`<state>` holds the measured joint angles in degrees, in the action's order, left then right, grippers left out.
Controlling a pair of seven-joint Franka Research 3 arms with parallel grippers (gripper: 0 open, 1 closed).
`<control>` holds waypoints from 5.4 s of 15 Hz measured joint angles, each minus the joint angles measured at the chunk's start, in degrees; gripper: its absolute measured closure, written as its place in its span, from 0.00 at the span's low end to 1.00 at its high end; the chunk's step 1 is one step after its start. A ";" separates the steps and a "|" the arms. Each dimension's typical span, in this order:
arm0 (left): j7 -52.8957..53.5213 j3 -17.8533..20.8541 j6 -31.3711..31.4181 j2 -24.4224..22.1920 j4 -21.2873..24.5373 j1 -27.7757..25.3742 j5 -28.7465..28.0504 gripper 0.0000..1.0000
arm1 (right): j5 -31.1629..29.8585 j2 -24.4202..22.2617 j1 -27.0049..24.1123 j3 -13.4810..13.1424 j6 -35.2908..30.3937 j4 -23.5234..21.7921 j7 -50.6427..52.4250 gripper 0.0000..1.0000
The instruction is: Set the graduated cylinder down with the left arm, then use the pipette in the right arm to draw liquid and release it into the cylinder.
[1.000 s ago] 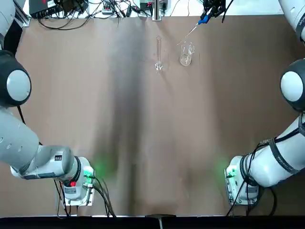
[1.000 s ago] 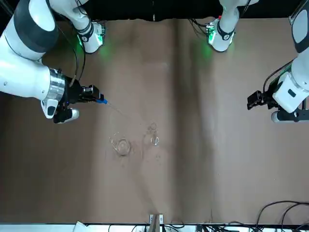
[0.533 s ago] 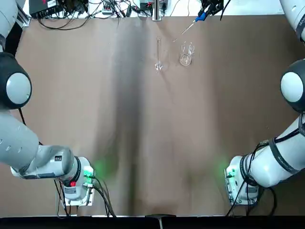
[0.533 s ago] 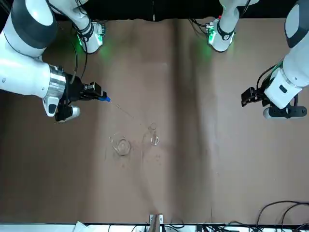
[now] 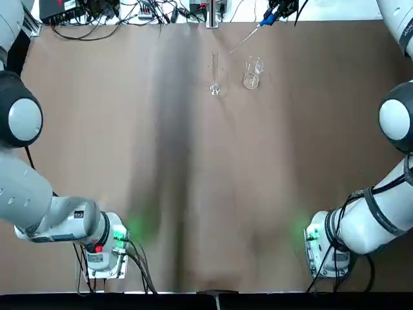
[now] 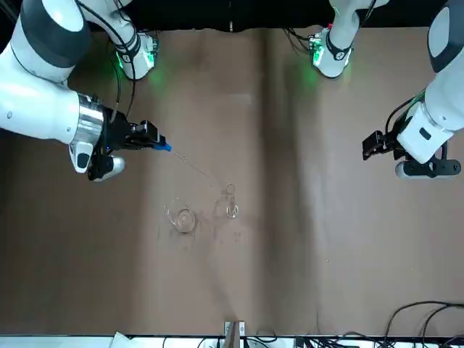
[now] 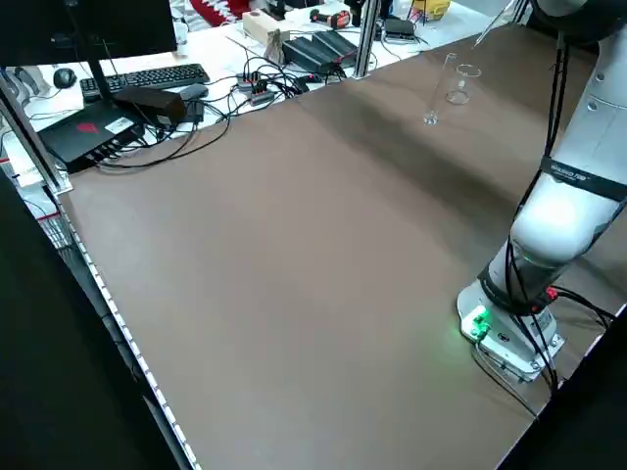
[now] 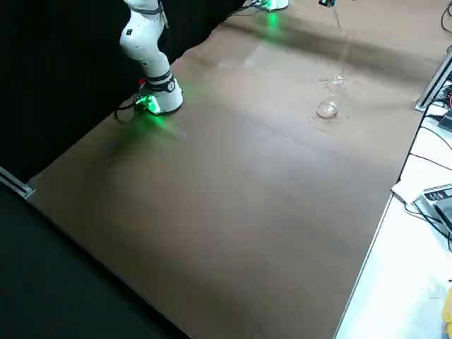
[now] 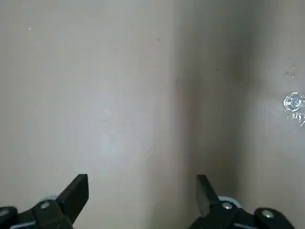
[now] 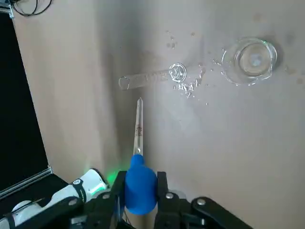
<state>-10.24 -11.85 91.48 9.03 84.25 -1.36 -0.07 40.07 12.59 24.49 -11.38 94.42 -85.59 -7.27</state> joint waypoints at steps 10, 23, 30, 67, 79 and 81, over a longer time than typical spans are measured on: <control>0.02 0.09 0.00 0.00 0.14 -0.30 0.00 0.00 | 0.59 0.00 2.75 0.03 4.25 0.00 -1.60 0.70; 0.02 0.14 0.00 0.00 0.18 -0.32 -0.01 0.00 | 0.60 0.46 6.43 0.04 9.20 -0.05 -2.56 0.70; 0.02 0.15 0.00 0.00 0.19 -0.32 -0.01 0.00 | 0.50 1.91 6.43 -0.07 10.63 -0.15 -2.56 0.70; 0.10 0.16 0.00 0.00 0.19 -0.34 -0.01 0.00 | -3.49 2.38 8.03 -0.03 10.59 -0.28 -2.53 0.74; 0.10 0.03 0.00 0.00 0.19 -0.16 -0.02 0.00 | -5.42 2.44 8.21 -0.05 10.59 -0.28 -2.53 0.77; 0.10 0.02 0.00 0.00 0.19 -0.15 -0.02 0.00 | -5.57 2.52 8.21 -0.05 10.58 -0.28 -2.53 0.78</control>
<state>-10.14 -11.83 91.47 9.03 84.44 -1.51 -0.08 34.50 15.12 32.70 -11.43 105.00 -85.87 -9.81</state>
